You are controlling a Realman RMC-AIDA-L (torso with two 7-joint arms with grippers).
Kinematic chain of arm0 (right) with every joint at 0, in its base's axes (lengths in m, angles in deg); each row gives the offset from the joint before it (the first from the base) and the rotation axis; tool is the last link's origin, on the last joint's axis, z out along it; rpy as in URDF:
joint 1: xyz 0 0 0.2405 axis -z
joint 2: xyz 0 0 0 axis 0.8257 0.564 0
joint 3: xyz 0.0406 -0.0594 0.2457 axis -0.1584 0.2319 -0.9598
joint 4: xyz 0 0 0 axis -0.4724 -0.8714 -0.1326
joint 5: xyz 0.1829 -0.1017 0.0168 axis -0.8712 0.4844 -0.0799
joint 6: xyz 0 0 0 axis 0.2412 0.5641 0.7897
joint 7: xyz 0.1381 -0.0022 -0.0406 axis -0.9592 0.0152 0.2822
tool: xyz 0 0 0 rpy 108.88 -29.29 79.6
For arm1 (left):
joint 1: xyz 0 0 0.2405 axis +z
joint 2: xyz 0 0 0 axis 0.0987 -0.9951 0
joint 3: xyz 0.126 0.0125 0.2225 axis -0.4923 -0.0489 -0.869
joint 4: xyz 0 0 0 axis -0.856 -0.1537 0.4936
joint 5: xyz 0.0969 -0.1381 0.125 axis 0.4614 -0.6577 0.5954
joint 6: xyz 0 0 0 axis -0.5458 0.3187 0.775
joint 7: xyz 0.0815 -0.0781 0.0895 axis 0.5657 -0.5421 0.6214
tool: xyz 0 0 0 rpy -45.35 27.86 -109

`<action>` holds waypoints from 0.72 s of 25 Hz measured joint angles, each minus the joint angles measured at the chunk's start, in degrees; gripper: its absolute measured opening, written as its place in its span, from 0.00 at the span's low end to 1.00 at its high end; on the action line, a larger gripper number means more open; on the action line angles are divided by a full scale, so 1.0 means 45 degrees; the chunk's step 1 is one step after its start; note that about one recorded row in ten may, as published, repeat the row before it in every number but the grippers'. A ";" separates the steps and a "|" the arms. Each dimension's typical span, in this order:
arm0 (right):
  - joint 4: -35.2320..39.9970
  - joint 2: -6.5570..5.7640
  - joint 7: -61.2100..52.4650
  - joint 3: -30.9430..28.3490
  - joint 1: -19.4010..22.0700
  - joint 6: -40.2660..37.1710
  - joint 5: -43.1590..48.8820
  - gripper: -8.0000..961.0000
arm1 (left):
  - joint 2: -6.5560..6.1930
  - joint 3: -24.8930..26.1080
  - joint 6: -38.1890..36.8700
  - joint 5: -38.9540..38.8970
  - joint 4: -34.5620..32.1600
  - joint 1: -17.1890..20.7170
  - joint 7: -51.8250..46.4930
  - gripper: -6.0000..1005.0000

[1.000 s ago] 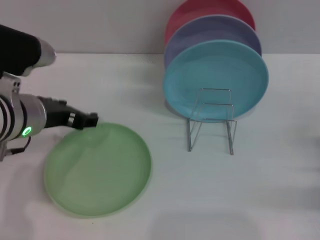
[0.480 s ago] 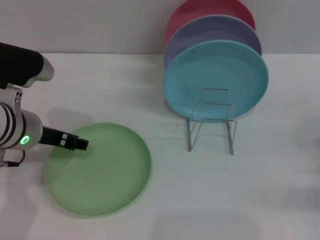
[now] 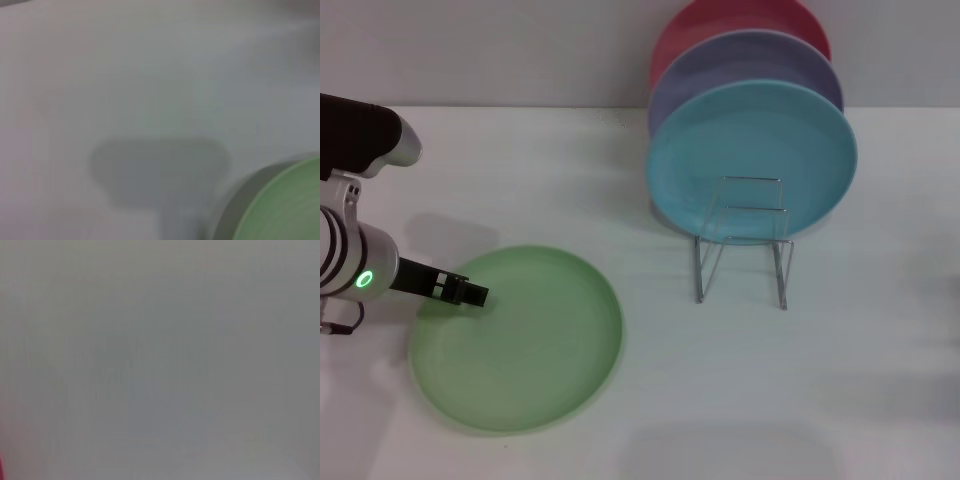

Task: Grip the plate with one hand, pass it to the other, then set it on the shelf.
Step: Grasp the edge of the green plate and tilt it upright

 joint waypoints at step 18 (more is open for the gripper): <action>-0.0048 0.0018 0.0000 -0.0002 -0.0048 0.0078 0.0197 0.80 | 0.0036 0.0410 0.0510 -0.0335 -0.0414 -0.0464 0.1006 0.34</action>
